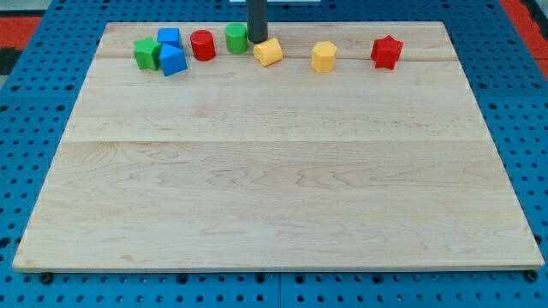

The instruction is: Move the green circle to the right of the red circle

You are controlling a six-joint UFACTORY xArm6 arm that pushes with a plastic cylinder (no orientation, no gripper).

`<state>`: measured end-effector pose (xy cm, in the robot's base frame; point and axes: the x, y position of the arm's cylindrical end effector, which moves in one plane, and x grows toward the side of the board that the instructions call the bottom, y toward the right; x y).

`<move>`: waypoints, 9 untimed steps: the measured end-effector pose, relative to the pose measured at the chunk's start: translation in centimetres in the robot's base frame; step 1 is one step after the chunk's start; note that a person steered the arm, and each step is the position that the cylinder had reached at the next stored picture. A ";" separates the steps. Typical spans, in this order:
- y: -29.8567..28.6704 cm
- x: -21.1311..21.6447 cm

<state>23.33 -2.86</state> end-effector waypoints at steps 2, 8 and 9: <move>0.0 1.6; -7.5 2.3; -7.3 2.3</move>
<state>25.62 -10.19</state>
